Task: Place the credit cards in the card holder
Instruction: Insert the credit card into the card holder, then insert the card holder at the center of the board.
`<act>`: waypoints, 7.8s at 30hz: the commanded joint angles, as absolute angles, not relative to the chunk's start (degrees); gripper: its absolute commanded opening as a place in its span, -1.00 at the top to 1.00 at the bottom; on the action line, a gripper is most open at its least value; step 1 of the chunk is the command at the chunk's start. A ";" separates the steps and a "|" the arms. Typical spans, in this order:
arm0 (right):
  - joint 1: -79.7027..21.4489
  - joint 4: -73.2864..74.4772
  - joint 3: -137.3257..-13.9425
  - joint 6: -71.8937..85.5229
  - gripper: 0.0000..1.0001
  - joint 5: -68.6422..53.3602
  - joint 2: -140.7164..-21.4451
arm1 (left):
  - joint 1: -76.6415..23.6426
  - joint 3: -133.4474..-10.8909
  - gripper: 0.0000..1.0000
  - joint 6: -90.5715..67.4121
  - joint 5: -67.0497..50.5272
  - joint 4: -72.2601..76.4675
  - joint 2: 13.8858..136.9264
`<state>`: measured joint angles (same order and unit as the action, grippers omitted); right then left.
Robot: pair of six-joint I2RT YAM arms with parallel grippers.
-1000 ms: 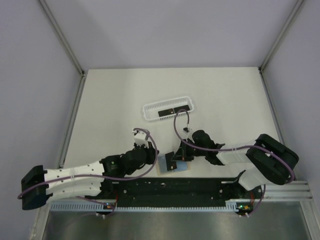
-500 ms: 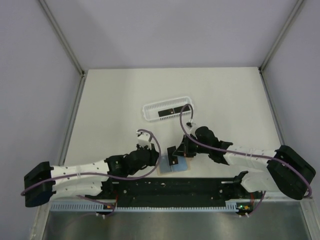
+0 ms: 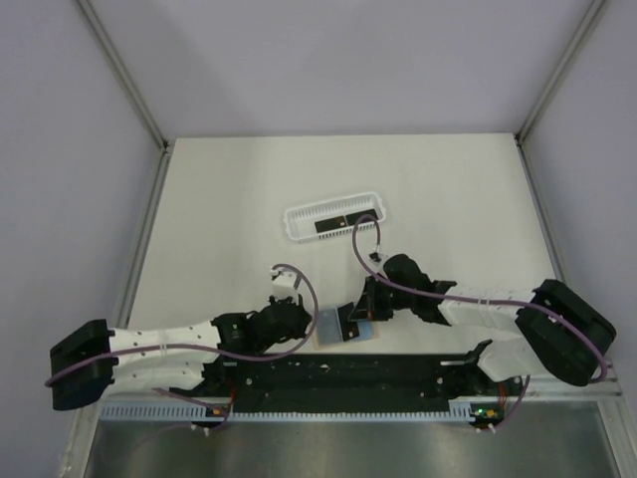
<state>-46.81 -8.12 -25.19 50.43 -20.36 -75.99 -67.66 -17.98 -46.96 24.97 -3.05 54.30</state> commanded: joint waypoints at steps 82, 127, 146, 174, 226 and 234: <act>-46.76 -37.01 -20.04 56.43 1.00 -24.79 -91.67 | -67.76 -16.00 1.00 -49.13 16.79 1.58 61.00; -58.97 23.91 -47.81 39.20 -0.23 7.21 -82.44 | -67.76 -17.58 1.00 -48.34 16.52 2.46 63.02; -58.97 23.99 -44.21 40.78 1.00 14.86 -83.23 | -67.76 -19.60 1.00 -47.20 15.38 5.10 66.09; -58.97 14.41 -43.15 40.17 1.00 -3.61 -85.08 | -67.76 -21.09 1.00 -46.14 13.89 7.47 70.14; -55.37 27.96 -39.11 39.46 1.00 8.89 -55.55 | -67.50 -29.88 1.00 -41.92 13.62 15.74 81.03; -55.28 13.03 -34.64 41.74 1.00 -4.03 -55.80 | -66.27 -24.01 1.00 -46.66 20.64 12.41 69.37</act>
